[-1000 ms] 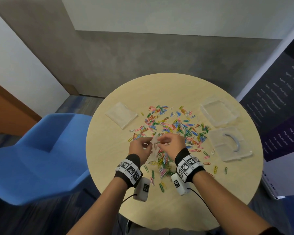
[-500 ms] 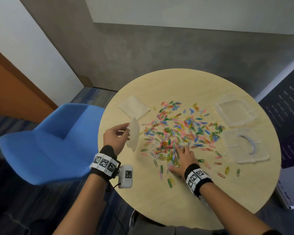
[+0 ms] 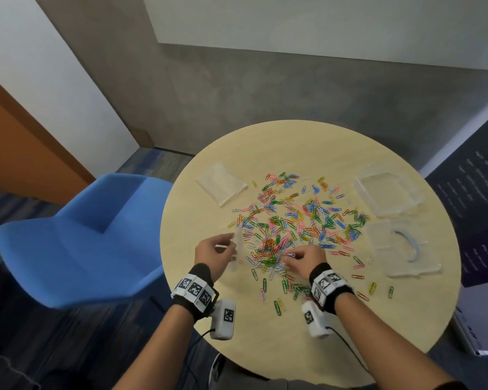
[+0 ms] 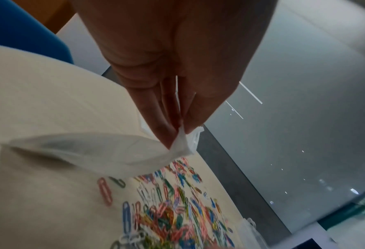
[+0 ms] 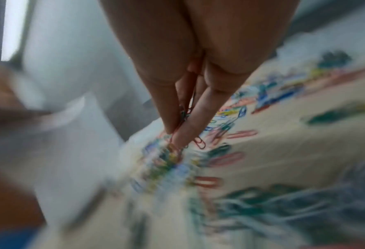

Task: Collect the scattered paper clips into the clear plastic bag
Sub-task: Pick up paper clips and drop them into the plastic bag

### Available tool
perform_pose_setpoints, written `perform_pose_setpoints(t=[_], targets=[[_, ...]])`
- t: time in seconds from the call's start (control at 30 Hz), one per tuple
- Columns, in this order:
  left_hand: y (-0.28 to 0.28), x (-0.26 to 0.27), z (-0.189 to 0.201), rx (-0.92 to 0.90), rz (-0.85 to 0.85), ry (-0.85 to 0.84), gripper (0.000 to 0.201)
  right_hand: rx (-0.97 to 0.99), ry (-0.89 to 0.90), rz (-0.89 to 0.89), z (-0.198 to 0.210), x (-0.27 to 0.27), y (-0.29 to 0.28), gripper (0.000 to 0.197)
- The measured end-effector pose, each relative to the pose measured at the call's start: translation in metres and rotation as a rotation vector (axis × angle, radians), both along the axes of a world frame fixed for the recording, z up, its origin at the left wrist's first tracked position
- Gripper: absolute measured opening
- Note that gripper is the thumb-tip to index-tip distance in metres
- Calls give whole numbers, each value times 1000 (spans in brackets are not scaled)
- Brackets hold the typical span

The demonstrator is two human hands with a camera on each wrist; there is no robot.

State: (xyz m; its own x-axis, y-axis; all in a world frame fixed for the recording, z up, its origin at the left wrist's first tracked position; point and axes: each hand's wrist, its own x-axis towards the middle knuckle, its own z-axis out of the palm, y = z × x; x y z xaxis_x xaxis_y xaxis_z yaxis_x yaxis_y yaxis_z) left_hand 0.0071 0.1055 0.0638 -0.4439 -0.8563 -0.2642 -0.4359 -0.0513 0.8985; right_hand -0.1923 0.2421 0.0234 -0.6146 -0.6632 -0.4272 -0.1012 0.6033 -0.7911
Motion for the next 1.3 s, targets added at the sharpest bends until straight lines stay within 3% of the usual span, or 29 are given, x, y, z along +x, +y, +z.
perform_pose_setpoints(t=[0.07, 0.1, 0.2, 0.3, 0.4, 0.53, 0.67, 0.8, 0.93, 1.07, 1.13, 1.3], targets=[[6, -7, -6, 18, -22, -8, 24, -249, -473, -158, 19, 5, -2, 25], [8, -10, -9, 23, -31, -12, 24, -341, -624, -191, 29, 8, -6, 26], [15, -21, -8, 15, -67, -21, 22, -456, -730, -133, 47, 20, -23, 22], [18, -28, -2, -23, -100, -35, 22, -382, -579, -48, 47, 38, -36, 21], [16, -28, 0, -73, -96, -79, 25, -236, -314, 12, 36, 44, -44, 19], [14, -26, 4, -87, -120, -103, 26, -4, 73, 279, 39, 44, -49, 27], [14, -27, 5, -100, -138, -117, 27, 104, 177, 399, 46, 48, -55, 41], [16, -33, 5, -125, -135, -109, 24, 10, 213, 329, 46, 47, -56, 31], [18, -37, 4, -121, -127, -107, 24, -65, 261, 388, 54, 42, -45, 23], [13, -38, 2, -26, -71, -99, 25, -134, 210, 152, 59, 13, -12, 17], [11, -38, 1, 1, -56, -89, 26, 23, 271, 51, 53, -18, 21, 18], [8, -36, 0, 17, -60, -82, 25, 644, 457, -56, 31, -79, 121, 25]])
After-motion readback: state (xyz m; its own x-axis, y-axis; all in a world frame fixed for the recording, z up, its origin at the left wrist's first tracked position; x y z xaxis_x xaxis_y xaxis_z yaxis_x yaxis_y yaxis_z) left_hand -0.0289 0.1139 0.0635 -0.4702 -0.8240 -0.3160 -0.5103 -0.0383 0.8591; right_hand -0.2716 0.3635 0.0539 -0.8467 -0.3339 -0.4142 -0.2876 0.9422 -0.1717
